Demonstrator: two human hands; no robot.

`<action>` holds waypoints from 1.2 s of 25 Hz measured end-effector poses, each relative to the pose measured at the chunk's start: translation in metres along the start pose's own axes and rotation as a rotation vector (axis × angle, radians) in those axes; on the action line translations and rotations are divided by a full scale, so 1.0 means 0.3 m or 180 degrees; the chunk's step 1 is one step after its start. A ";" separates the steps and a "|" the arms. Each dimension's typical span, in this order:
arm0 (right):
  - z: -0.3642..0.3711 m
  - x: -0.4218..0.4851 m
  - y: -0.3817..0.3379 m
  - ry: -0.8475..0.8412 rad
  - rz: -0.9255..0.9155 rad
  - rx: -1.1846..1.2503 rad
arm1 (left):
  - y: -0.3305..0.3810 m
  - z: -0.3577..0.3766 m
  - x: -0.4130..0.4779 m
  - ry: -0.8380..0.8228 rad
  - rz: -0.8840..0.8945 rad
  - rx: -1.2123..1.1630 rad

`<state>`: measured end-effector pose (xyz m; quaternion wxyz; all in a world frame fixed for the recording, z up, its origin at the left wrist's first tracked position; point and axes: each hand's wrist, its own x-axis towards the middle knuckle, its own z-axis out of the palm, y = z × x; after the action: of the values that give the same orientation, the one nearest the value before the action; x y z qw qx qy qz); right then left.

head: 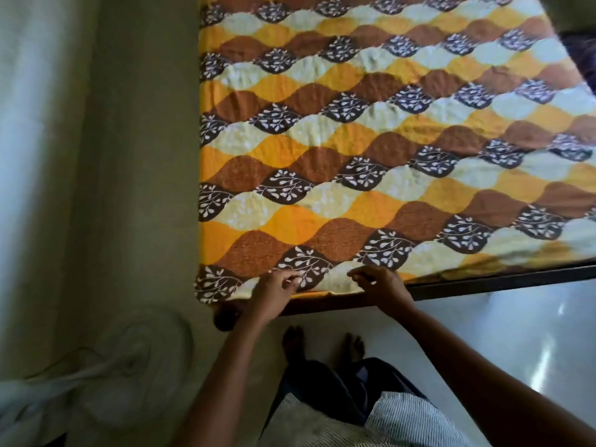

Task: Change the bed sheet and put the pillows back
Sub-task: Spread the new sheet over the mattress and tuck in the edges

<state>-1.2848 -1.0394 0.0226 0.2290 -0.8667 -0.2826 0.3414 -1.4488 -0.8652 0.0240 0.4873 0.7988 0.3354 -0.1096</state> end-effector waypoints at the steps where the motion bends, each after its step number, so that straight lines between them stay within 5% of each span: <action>1: -0.049 -0.015 0.043 0.0166 0.0208 0.0152 | 0.051 0.066 0.020 -0.0130 0.0088 -0.0023; 4: -0.180 -0.044 0.180 0.0284 0.0722 0.0170 | 0.182 0.251 0.085 -0.0494 0.0153 -0.0024; 8: -0.358 -0.046 0.382 0.0143 0.0655 -0.0095 | 0.354 0.441 0.174 -0.0689 0.0327 0.0291; 16: -0.713 0.079 0.957 -0.0069 0.0531 -0.0693 | 0.683 0.799 0.347 -0.0166 0.0266 0.0655; 24: -0.854 0.226 1.166 -0.0511 -0.0955 -0.1769 | 0.830 1.011 0.435 0.0071 0.0137 0.1239; 30: -0.938 0.187 1.198 -0.0605 -0.1852 -0.1425 | 0.862 1.083 0.479 0.0311 0.0649 0.1722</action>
<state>-0.9279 -1.3248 -0.0292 0.0941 -0.7432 -0.6046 0.2707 -1.1254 -1.1579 -0.0285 0.2485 0.9336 0.2350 -0.1070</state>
